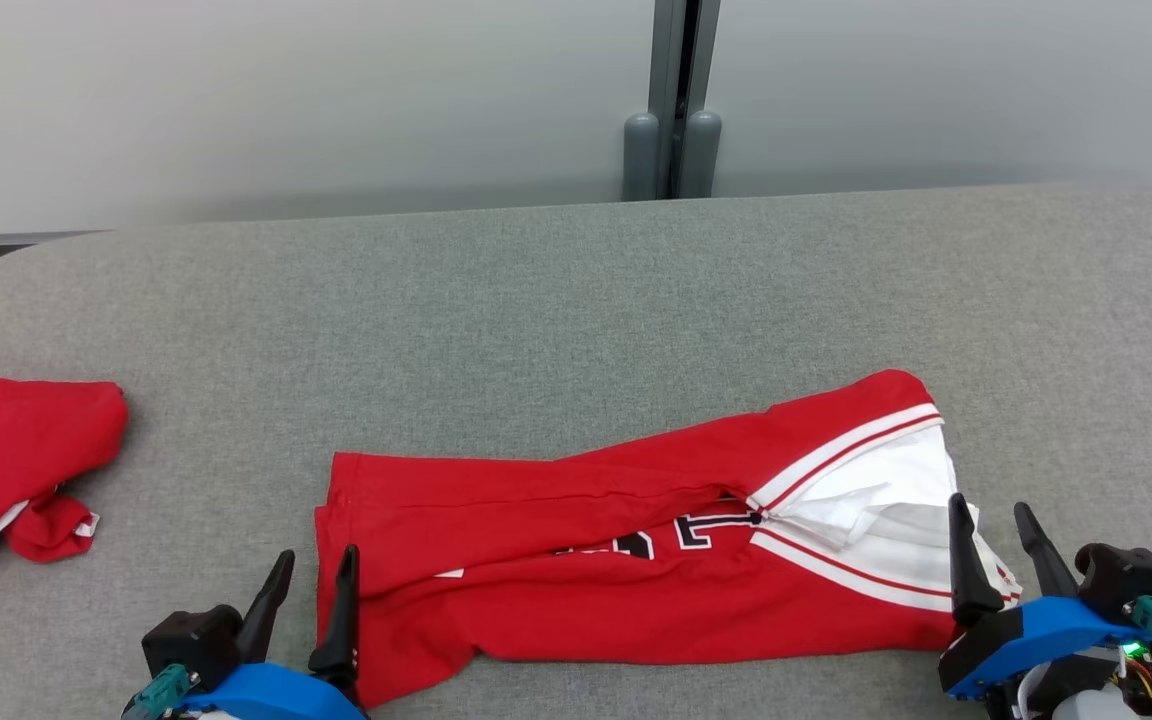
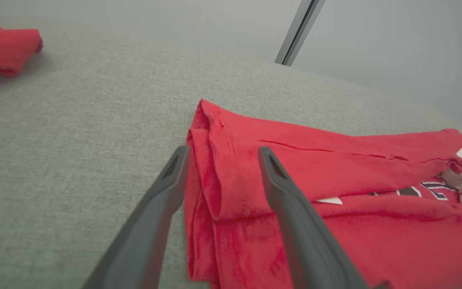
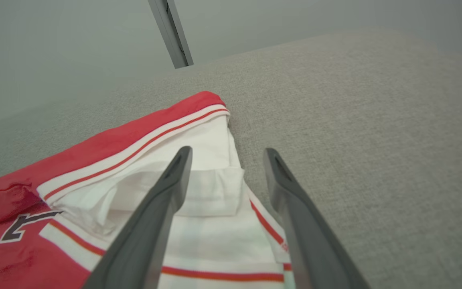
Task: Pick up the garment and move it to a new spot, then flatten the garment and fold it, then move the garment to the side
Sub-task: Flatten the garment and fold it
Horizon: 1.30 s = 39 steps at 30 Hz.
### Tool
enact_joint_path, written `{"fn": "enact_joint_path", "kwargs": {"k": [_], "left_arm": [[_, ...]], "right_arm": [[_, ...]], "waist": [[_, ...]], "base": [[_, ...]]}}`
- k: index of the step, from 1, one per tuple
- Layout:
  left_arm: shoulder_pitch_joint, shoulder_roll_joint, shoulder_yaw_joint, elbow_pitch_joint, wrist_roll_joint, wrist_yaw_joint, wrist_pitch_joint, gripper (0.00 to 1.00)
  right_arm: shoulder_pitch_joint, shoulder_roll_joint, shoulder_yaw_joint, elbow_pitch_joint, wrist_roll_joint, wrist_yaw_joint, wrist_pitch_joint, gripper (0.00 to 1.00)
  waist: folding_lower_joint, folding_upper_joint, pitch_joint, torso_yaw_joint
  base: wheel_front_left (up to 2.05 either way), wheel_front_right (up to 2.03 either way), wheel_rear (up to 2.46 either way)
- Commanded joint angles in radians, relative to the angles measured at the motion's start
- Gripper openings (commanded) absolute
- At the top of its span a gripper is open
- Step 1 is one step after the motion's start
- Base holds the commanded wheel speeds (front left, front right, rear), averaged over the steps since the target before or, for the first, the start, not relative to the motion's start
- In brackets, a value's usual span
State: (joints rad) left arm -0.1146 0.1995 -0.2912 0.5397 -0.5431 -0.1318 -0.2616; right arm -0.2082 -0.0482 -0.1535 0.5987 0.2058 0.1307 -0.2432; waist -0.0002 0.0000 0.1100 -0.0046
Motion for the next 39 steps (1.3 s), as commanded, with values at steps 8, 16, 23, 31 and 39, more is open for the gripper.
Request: {"fn": "enact_joint_path", "kwargs": {"k": [8, 16, 23, 31, 39], "left_arm": [[0.082, -0.054, 0.118, -0.093, 0.169, 0.002, -0.005, 1.00], [0.149, -0.098, 0.142, -0.115, 0.238, 0.002, -0.004, 1.00], [0.129, -0.102, 0.133, -0.118, 0.226, 0.002, -0.005, 1.00], [0.061, -0.060, 0.080, -0.122, 0.179, 0.002, -0.005, 1.00], [0.026, -0.029, 0.057, -0.106, 0.125, 0.002, -0.005, 1.00]], "right_arm": [[0.054, -0.005, 0.025, -0.040, -0.104, 0.000, -0.022, 1.00], [0.100, -0.004, 0.059, -0.010, -0.104, 0.000, -0.023, 1.00], [0.040, -0.007, 0.055, 0.019, -0.118, 0.000, -0.023, 1.00], [-0.115, -0.007, -0.040, 0.123, -0.219, 0.000, 0.059, 1.00], [-0.168, 0.004, -0.078, 0.343, -0.237, 0.000, 0.209, 1.00]], "waist": [[0.0002, 0.0000, -0.067, 0.007], [0.0002, 0.0000, -0.103, 0.016], [0.0002, 0.0000, -0.069, 0.018], [0.0002, 0.0000, 0.036, 0.050], [0.0002, 0.0000, 0.082, 0.076]], "base": [[0.00, 0.00, 0.00], [0.00, 0.00, 0.00], [0.00, 0.00, 0.00], [0.00, 0.00, 0.00], [0.00, 0.00, 0.00]]}}
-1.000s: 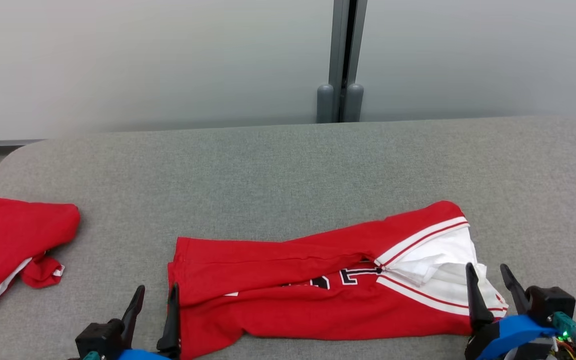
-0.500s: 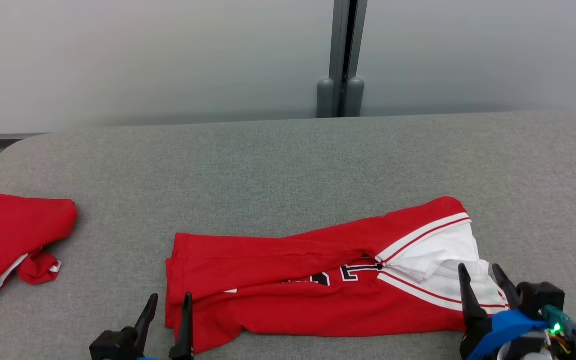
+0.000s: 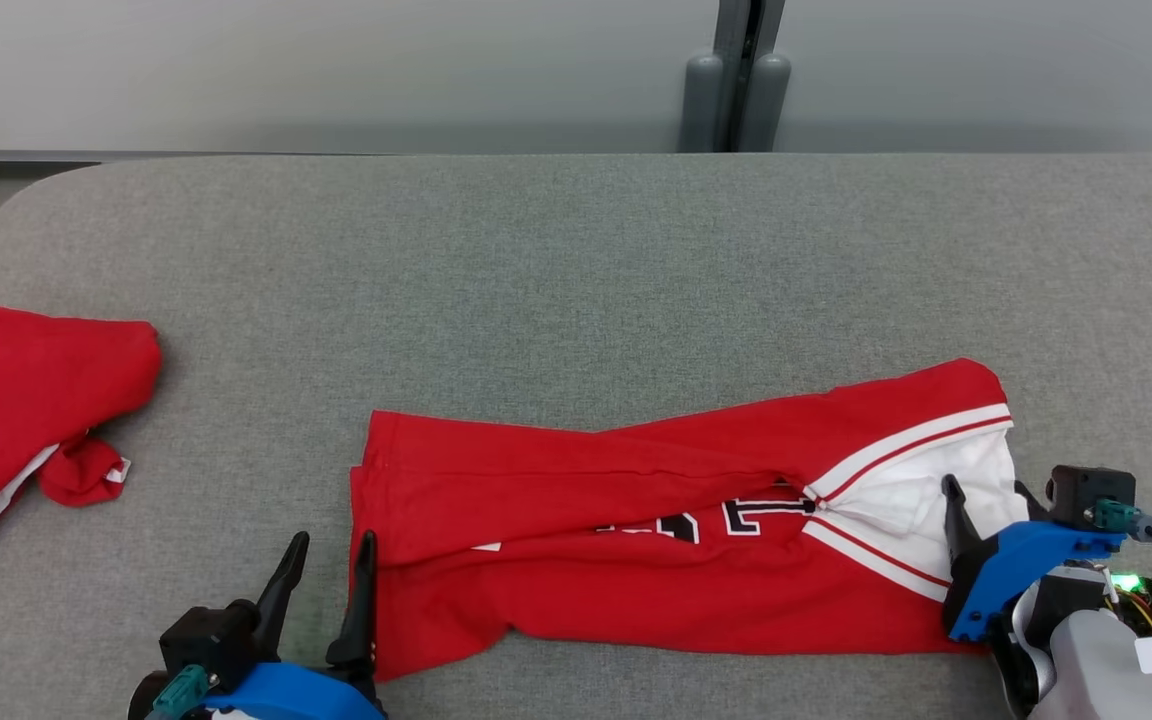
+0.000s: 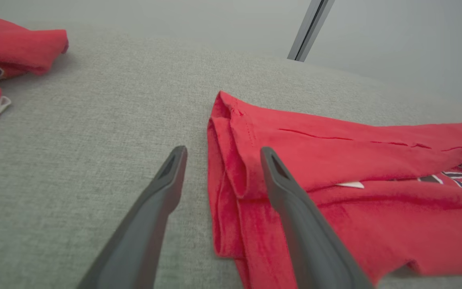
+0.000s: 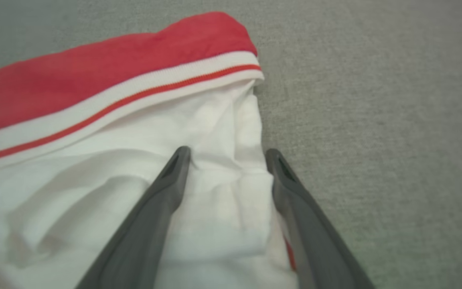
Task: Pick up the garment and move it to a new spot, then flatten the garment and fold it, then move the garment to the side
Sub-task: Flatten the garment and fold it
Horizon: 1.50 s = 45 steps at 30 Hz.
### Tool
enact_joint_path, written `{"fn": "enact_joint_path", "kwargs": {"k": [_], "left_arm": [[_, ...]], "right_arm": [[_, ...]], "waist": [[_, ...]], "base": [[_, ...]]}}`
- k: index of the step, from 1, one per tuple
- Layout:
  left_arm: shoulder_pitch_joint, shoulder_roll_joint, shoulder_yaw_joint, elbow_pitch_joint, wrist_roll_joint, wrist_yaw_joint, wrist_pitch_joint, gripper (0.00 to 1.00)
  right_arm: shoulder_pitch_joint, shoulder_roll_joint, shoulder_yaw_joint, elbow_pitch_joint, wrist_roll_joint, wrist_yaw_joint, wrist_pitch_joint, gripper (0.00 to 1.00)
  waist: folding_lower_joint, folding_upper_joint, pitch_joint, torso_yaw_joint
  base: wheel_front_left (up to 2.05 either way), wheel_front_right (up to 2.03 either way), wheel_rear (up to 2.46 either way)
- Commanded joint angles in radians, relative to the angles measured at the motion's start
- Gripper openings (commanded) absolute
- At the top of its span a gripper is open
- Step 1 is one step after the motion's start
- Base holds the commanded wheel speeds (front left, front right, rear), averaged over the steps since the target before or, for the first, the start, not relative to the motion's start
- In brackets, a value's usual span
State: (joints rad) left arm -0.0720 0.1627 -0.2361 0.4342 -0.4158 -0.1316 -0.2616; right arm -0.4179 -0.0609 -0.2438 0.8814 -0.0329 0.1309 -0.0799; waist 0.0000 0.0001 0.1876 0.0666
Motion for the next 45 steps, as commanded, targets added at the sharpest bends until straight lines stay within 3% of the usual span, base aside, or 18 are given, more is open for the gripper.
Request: {"fn": "enact_joint_path", "kwargs": {"k": [1, 2, 3, 6, 10, 15, 19, 22, 26, 27, 28, 33, 45], "left_arm": [[-0.017, 0.009, 0.001, 0.000, -0.006, 0.002, -0.005, 1.00], [-0.017, 0.010, 0.002, 0.000, -0.008, 0.002, -0.005, 1.00], [-0.015, 0.011, 0.005, 0.001, -0.011, 0.002, -0.005, 1.00], [-0.006, 0.012, 0.014, 0.002, -0.012, 0.002, -0.005, 1.00], [-0.003, 0.004, 0.013, -0.001, -0.005, 0.002, -0.005, 1.00], [0.001, -0.006, 0.011, 0.004, 0.000, 0.002, -0.005, 1.00], [0.005, -0.015, 0.003, 0.007, 0.003, 0.002, -0.005, 1.00], [0.007, -0.018, -0.006, 0.011, 0.002, 0.002, -0.005, 1.00], [0.013, -0.016, -0.018, 0.018, -0.003, 0.002, -0.005, 1.00], [0.013, -0.016, -0.018, 0.018, -0.003, 0.002, -0.005, 1.00], [0.016, -0.015, -0.022, 0.023, -0.006, 0.002, -0.005, 1.00], [0.019, -0.015, -0.031, 0.034, -0.007, 0.002, -0.005, 1.00], [0.018, -0.014, -0.058, 0.054, -0.012, 0.002, -0.005, 1.00]], "right_arm": [[0.042, 0.021, 0.029, 0.092, 0.026, 0.000, 0.058, 1.00], [0.041, 0.026, 0.043, 0.115, 0.054, 0.001, 0.059, 0.42], [0.042, 0.029, 0.057, 0.130, 0.066, 0.001, 0.045, 0.00], [0.043, 0.018, 0.027, 0.119, 0.067, 0.001, -0.027, 0.00], [0.025, -0.056, -0.090, 0.058, 0.010, -0.004, -0.126, 0.00], [0.008, -0.035, -0.215, -0.038, -0.086, 0.000, -0.167, 0.00], [0.008, -0.003, -0.189, -0.091, -0.093, 0.000, -0.180, 0.00], [0.019, 0.011, -0.092, -0.111, -0.039, 0.000, -0.184, 0.00], [0.047, 0.009, 0.165, -0.140, 0.174, 0.000, -0.186, 0.00], [0.047, 0.009, 0.165, -0.140, 0.174, 0.000, -0.186, 0.00], [0.073, 0.009, 0.296, -0.173, 0.266, 0.000, -0.186, 0.00], [0.088, 0.009, 0.522, -0.239, 0.426, 0.000, -0.186, 0.00], [-0.007, 0.008, 0.800, -0.238, 0.642, 0.000, -0.186, 0.00]], "waist": [[0.0000, -0.0001, 0.005, 0.005], [0.0000, -0.0001, 0.005, 0.004], [0.0000, -0.0001, 0.004, 0.002], [0.0000, -0.0001, -0.005, -0.015], [0.0000, -0.0001, -0.021, -0.039], [0.0000, -0.0001, -0.040, -0.060], [0.0000, -0.0001, -0.049, -0.064], [0.0000, -0.0001, -0.054, -0.060], [0.0000, -0.0001, -0.065, -0.042], [0.0000, -0.0001, -0.065, -0.042], [0.0000, -0.0001, -0.071, -0.030], [0.0000, -0.0001, -0.081, 0.007], [0.0000, -0.0001, -0.086, 0.097]], "base": [[0.00, 0.00, 0.00], [0.00, 0.00, 0.00], [0.00, 0.00, 0.00], [0.00, 0.00, 0.00], [0.00, 0.00, 0.00], [0.00, 0.00, 0.00], [0.00, 0.00, 0.00], [0.00, 0.00, 0.00], [0.00, 0.00, 0.00], [0.00, 0.00, 0.00], [0.00, 0.00, 0.00], [0.00, 0.00, 0.00], [0.00, 0.00, 0.00]]}}
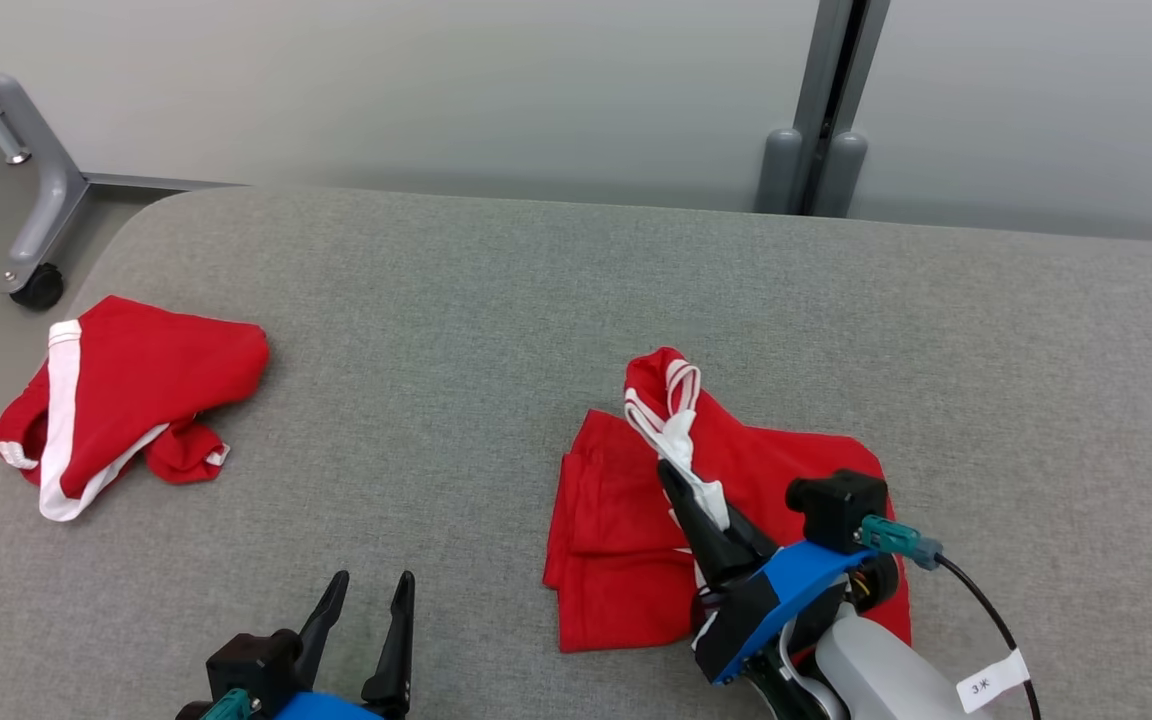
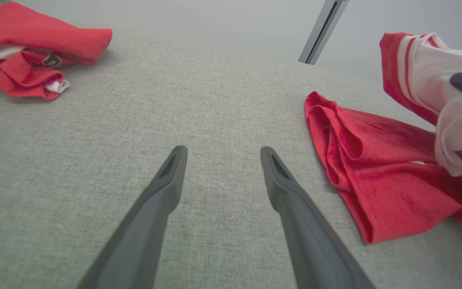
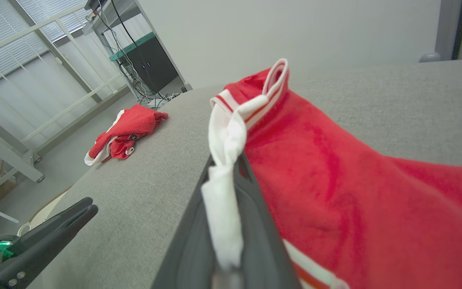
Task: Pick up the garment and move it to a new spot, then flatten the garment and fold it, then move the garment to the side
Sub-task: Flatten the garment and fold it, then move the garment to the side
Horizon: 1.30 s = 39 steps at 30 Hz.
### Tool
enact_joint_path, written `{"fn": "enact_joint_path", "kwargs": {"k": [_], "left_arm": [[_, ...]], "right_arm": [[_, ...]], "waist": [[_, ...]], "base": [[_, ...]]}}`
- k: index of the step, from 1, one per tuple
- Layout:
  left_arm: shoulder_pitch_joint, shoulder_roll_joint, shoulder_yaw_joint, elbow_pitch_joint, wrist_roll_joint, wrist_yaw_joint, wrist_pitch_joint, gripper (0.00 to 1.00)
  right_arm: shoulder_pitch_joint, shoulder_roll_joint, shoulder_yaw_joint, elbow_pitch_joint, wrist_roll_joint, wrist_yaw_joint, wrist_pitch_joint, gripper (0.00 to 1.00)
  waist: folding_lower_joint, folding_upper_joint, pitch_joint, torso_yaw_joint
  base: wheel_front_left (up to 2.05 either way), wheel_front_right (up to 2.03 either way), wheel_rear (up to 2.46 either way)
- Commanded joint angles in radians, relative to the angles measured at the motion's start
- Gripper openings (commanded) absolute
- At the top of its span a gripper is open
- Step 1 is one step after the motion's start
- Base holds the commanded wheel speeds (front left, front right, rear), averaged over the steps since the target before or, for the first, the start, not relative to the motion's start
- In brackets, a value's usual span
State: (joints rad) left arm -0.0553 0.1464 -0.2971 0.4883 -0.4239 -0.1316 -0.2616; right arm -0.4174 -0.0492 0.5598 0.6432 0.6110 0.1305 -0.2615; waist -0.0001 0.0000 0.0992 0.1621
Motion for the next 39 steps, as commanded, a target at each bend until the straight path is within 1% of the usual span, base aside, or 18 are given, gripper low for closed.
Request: {"fn": "enact_joint_path", "kwargs": {"k": [1, 2, 3, 6, 10, 15, 19, 23, 28, 33, 39], "left_arm": [[0.002, 0.003, 0.003, 0.002, -0.005, 0.002, -0.005, 1.00], [0.003, 0.003, 0.003, 0.004, -0.006, 0.002, -0.005, 1.00], [0.004, 0.003, 0.004, 0.004, -0.006, 0.002, -0.005, 1.00], [0.004, 0.006, 0.016, 0.006, -0.008, 0.002, -0.005, 1.00], [0.002, 0.001, 0.043, 0.001, 0.002, 0.002, -0.005, 1.00], [0.004, -0.002, 0.074, -0.019, 0.020, 0.002, -0.004, 1.00], [0.009, 0.003, 0.092, -0.037, 0.041, 0.002, -0.005, 1.00], [0.020, 0.007, 0.108, -0.054, 0.068, 0.002, -0.005, 1.00], [0.045, -0.008, 0.125, -0.061, 0.102, 0.002, -0.005, 1.00], [0.082, -0.029, 0.148, -0.063, 0.127, 0.002, -0.005, 1.00], [0.104, -0.042, 0.154, -0.065, 0.149, 0.002, -0.005, 1.00]], "right_arm": [[-0.016, -0.003, 0.011, 0.002, 0.017, 0.000, -0.005, 0.18], [-0.022, -0.003, 0.023, 0.005, 0.033, 0.000, -0.005, 0.49], [-0.030, -0.004, 0.030, 0.005, 0.045, 0.000, -0.005, 1.00], [-0.045, -0.004, 0.020, 0.001, 0.056, 0.000, -0.005, 1.00], [-0.025, -0.003, -0.049, 0.013, 0.007, 0.000, -0.004, 1.00], [0.027, -0.003, -0.207, 0.031, -0.127, 0.000, -0.004, 1.00], [0.083, -0.002, -0.331, 0.012, -0.244, 0.000, -0.004, 1.00], [0.143, -0.002, -0.411, -0.012, -0.323, 0.000, -0.004, 1.00], [0.210, -0.002, -0.460, -0.036, -0.367, 0.000, -0.004, 1.00], [0.267, -0.003, -0.495, -0.043, -0.364, 0.000, -0.004, 1.00], [0.287, -0.002, -0.497, -0.038, -0.368, 0.000, -0.004, 1.00]], "waist": [[0.0001, 0.0000, 0.002, 0.005], [0.0001, 0.0000, 0.001, 0.007], [0.0001, 0.0000, 0.001, 0.008], [0.0001, 0.0000, 0.000, 0.002], [0.0001, 0.0000, -0.007, -0.026], [0.0001, 0.0000, -0.015, -0.076], [0.0001, 0.0000, -0.019, -0.116], [0.0001, 0.0000, -0.027, -0.144], [0.0001, 0.0000, -0.051, -0.164], [0.0001, 0.0000, -0.079, -0.171], [0.0001, 0.0000, -0.088, -0.173]], "base": [[0.00, 0.00, 0.00], [0.00, 0.00, 0.00], [0.00, 0.00, 0.00], [0.00, 0.00, 0.00], [0.00, 0.00, 0.00], [0.00, 0.00, 0.00], [0.00, 0.00, 0.00], [0.00, 0.00, 0.00], [0.00, 0.00, 0.00], [0.00, 0.00, 0.00], [0.00, 0.00, 0.00]]}}
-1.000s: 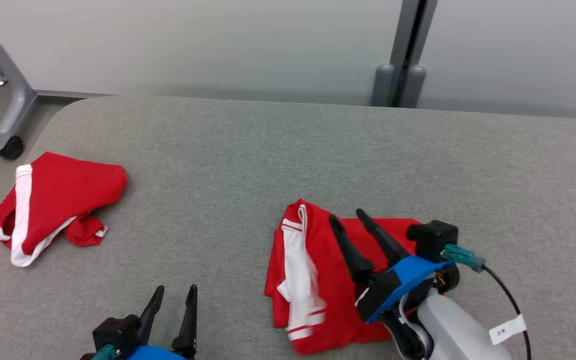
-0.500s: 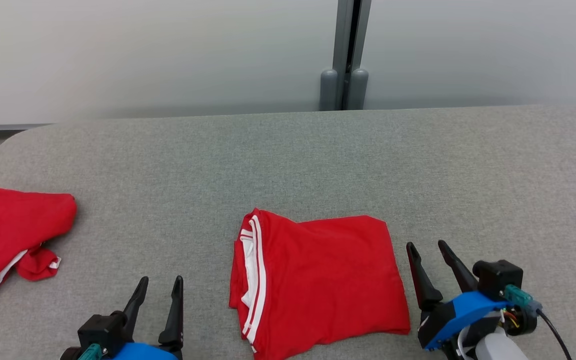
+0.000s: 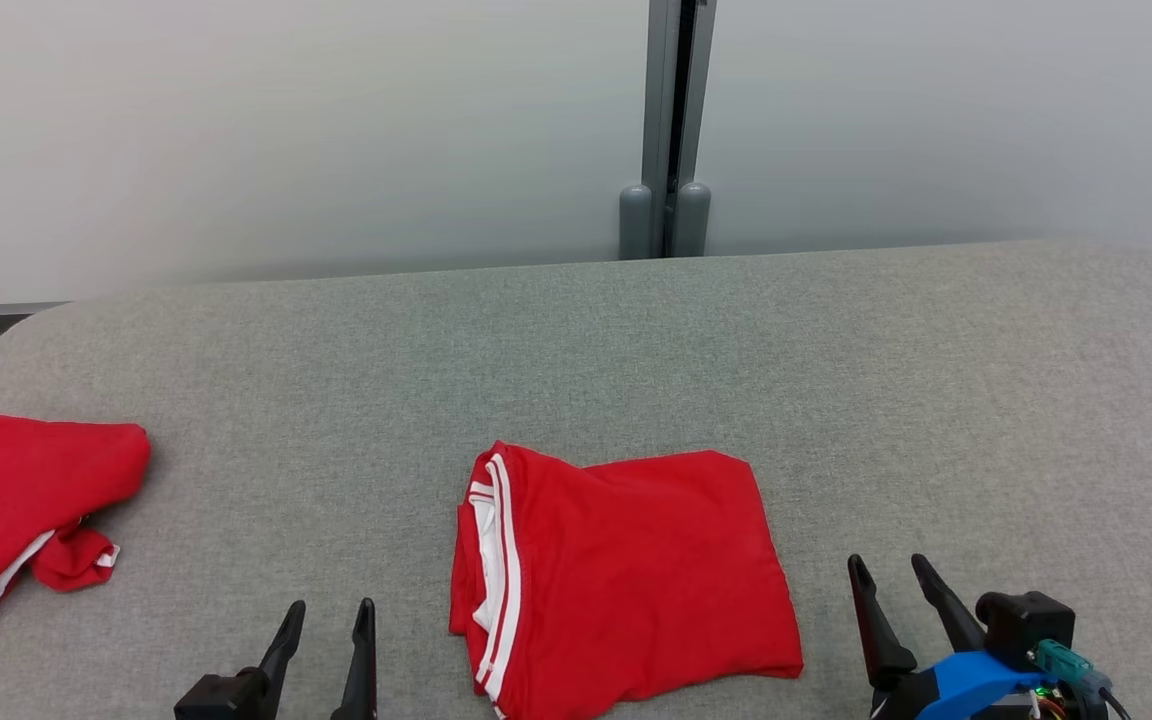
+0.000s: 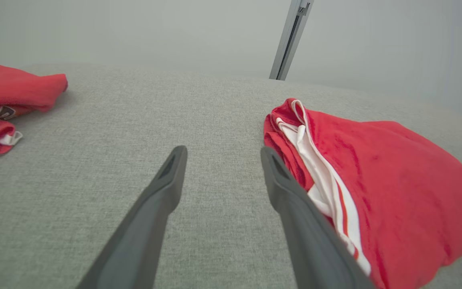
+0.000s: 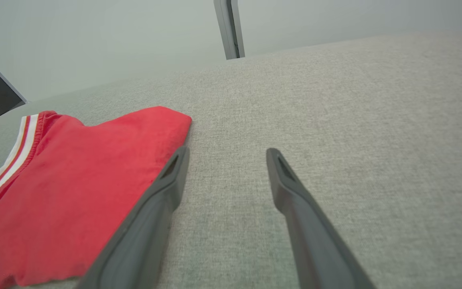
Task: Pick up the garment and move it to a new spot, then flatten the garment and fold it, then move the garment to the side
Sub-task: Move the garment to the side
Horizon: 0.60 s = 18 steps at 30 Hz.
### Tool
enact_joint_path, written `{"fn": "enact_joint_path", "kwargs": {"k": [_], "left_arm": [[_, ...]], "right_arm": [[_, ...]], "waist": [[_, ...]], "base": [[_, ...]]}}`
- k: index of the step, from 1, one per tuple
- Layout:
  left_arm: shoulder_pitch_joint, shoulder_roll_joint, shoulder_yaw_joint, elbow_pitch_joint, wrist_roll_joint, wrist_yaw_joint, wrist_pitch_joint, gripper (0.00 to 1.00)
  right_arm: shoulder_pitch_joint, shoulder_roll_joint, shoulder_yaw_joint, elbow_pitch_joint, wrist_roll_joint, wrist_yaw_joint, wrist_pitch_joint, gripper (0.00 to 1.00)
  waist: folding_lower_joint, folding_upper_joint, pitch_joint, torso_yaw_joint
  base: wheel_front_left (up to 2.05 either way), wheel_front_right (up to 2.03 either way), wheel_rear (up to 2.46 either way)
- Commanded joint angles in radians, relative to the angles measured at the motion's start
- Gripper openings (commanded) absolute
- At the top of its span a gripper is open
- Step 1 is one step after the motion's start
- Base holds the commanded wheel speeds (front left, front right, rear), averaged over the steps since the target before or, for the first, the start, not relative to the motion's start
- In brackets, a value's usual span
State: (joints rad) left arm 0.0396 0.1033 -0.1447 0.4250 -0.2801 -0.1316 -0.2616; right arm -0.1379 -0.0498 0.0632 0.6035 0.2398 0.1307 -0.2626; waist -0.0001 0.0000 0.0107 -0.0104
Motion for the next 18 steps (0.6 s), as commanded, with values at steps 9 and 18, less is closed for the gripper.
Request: {"fn": "enact_joint_path", "kwargs": {"k": [9, 18], "left_arm": [[-0.024, -0.001, -0.019, -0.007, -0.002, 0.002, -0.005, 1.00], [-0.061, 0.028, -0.065, -0.003, -0.044, 0.002, -0.004, 1.00]], "right_arm": [[-0.046, -0.002, 0.045, 0.020, -0.006, 0.000, -0.003, 1.00], [-0.208, -0.003, 0.114, 0.169, -0.031, 0.000, -0.003, 1.00]], "waist": [[0.0001, 0.0000, 0.031, 0.019], [0.0001, 0.0000, 0.101, 0.091]], "base": [[0.00, 0.00, 0.00], [0.00, 0.00, 0.00]]}}
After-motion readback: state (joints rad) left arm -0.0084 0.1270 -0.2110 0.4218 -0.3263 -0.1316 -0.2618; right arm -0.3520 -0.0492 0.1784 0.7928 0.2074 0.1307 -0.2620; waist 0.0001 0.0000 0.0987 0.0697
